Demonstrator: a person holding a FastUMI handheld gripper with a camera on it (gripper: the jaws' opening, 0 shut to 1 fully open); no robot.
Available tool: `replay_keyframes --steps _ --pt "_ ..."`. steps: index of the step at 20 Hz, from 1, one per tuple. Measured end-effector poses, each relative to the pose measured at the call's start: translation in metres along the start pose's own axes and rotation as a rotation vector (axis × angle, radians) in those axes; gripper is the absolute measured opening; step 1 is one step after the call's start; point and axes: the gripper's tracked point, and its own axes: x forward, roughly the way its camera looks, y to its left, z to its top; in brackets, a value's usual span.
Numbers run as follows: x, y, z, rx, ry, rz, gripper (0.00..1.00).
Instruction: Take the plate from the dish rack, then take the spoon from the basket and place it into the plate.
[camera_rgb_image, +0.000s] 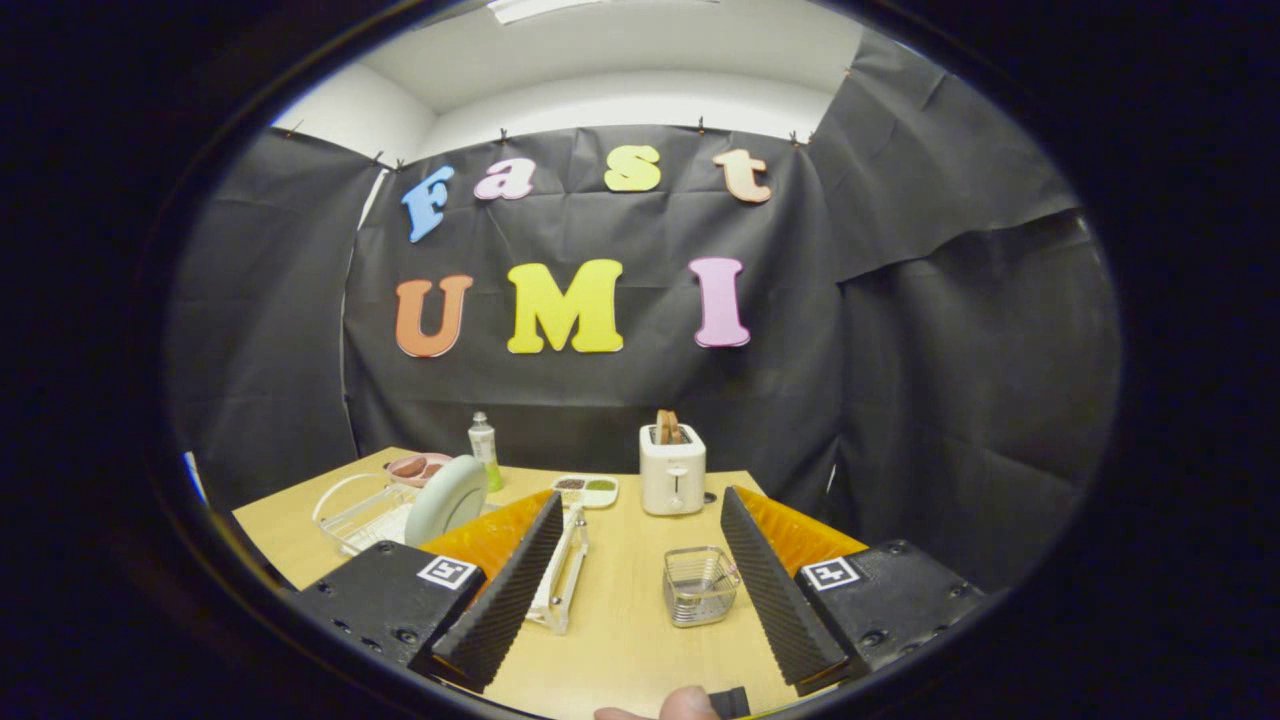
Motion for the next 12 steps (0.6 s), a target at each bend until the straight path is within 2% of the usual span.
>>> replay_keyframes --steps 7,12 --pt "0.018 0.062 0.034 -0.041 0.029 0.116 1.00" --pt "0.040 0.117 0.050 -0.028 0.104 0.208 1.00"
